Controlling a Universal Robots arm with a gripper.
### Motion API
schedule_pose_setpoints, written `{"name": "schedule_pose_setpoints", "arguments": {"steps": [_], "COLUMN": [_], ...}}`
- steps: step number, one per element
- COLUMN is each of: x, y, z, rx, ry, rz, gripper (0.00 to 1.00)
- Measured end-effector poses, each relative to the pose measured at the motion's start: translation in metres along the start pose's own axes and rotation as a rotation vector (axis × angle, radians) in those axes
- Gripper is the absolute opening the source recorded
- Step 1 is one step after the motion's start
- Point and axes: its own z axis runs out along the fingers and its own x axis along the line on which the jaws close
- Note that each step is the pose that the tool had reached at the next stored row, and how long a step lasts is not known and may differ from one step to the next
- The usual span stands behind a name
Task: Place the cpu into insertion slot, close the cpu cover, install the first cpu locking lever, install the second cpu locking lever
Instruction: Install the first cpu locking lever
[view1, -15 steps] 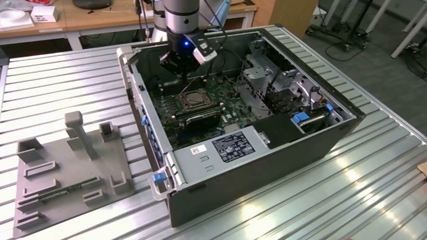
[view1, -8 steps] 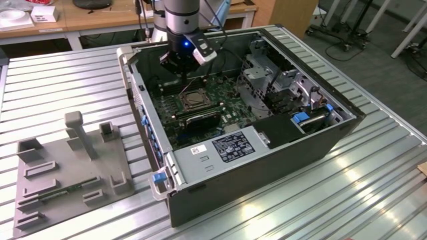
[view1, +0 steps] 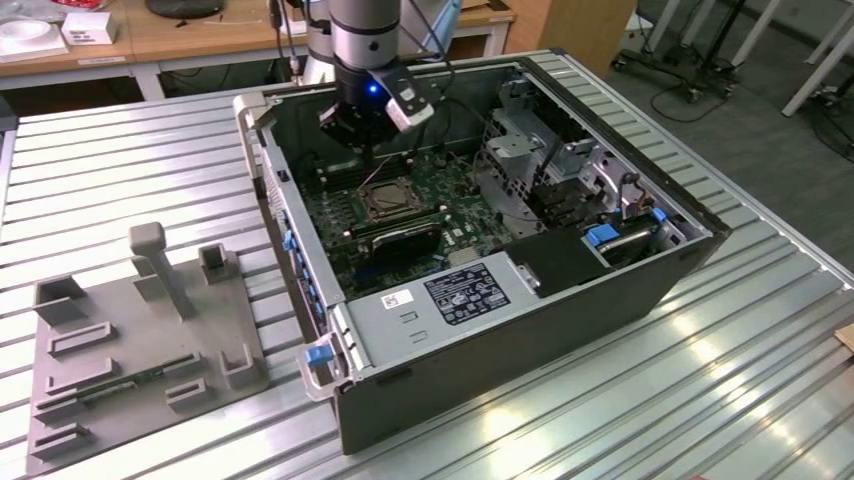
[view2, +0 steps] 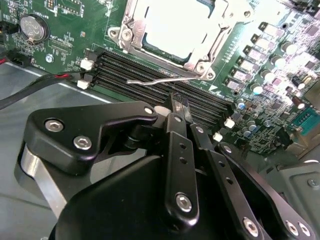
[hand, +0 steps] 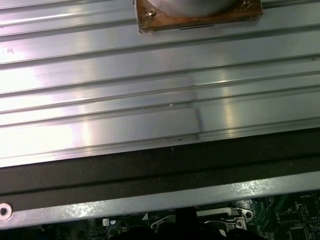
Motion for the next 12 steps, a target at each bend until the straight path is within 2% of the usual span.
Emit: {"name": "schedule_pose_setpoints", "arguments": {"steps": [2, 4, 12], "x": [0.0, -0.0001, -0.0004], "y": [-0.0003, -0.0006, -0.0043], "z": [0.0, -0.0001, 0.0025], "rx": [-0.0114, -0.0188, -0.0312], "ry": [0.0016, 0.0026, 0.0041], "rz": [0.001, 0.001, 0.002], "gripper": [0.11, 0.11, 0.11]}}
